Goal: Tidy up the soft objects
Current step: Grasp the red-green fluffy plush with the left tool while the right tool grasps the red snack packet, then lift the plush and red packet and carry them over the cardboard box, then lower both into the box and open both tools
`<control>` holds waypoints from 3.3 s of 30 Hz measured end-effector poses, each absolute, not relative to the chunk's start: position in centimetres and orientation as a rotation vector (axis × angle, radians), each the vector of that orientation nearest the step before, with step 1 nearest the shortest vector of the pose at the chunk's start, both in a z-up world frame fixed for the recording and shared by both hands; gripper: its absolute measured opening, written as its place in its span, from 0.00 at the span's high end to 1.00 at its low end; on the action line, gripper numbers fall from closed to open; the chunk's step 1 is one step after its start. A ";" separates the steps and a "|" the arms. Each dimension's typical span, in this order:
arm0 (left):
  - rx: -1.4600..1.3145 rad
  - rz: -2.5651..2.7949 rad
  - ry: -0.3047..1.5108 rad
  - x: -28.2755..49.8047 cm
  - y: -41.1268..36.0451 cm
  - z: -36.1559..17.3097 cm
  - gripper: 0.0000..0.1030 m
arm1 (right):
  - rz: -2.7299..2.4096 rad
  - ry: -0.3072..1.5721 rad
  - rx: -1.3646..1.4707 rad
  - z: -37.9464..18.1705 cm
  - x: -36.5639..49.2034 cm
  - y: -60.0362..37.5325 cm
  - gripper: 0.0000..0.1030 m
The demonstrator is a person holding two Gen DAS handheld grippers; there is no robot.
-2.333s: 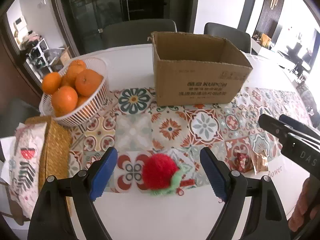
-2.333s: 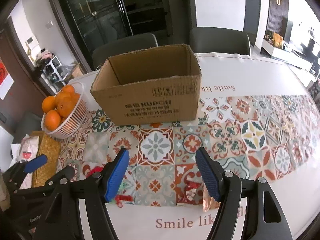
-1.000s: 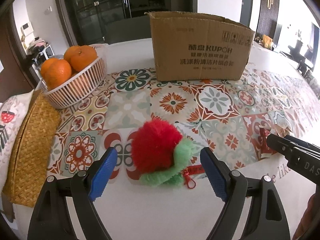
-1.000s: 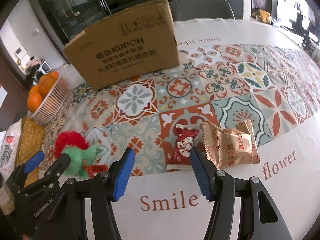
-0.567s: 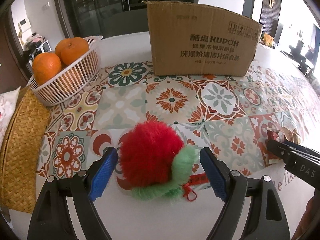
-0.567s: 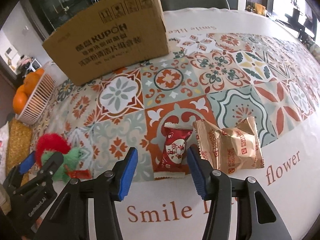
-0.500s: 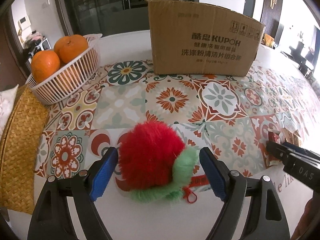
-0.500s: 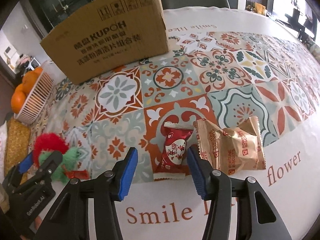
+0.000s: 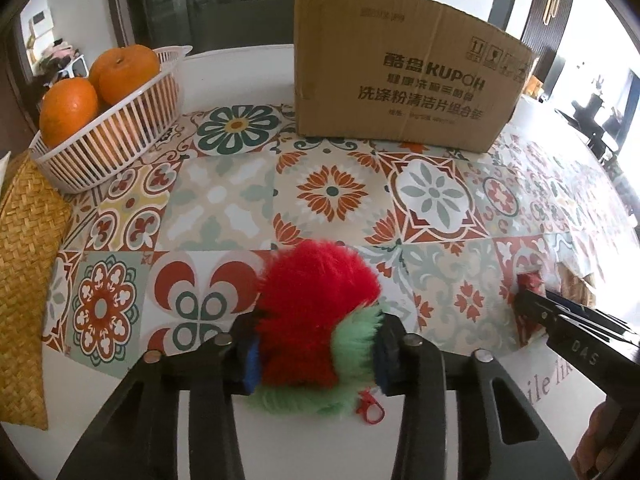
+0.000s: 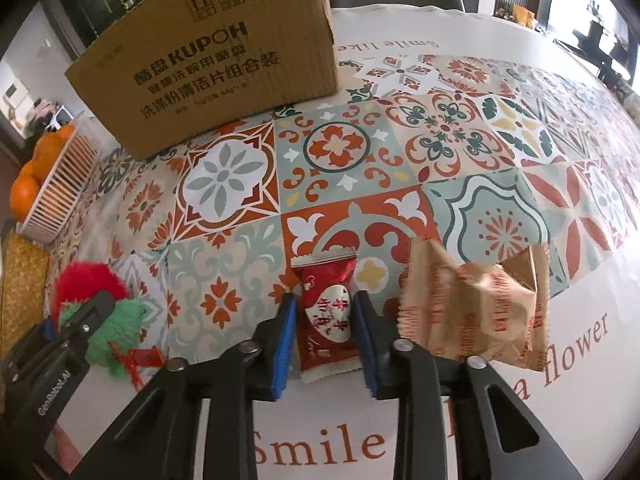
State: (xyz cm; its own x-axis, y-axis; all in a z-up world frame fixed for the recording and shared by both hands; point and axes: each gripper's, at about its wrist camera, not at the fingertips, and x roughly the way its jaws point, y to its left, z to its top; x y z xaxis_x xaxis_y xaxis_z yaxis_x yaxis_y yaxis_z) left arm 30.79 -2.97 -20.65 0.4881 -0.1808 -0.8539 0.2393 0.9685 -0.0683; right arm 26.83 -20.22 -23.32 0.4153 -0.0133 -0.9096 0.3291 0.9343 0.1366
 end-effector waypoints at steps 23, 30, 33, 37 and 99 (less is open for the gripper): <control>0.016 -0.391 0.974 28.3 -1.8 -16.8 0.95 | -0.090 1.046 0.332 -18.0 24.8 -19.1 0.76; -0.005 -0.414 0.936 27.5 -1.8 -15.4 0.96 | -0.074 1.034 0.338 -17.1 24.2 -19.0 0.76; -0.005 -0.422 0.909 27.2 -1.8 -14.3 0.96 | -0.066 1.011 0.345 -16.3 23.9 -19.0 0.76; -0.007 -0.431 0.867 26.8 -1.8 -12.6 0.96 | -0.045 0.974 0.354 -14.8 23.7 -19.0 0.76; 0.024 -0.466 0.543 43.1 -7.2 2.0 0.96 | 0.108 0.732 0.253 -1.4 41.8 -22.7 0.76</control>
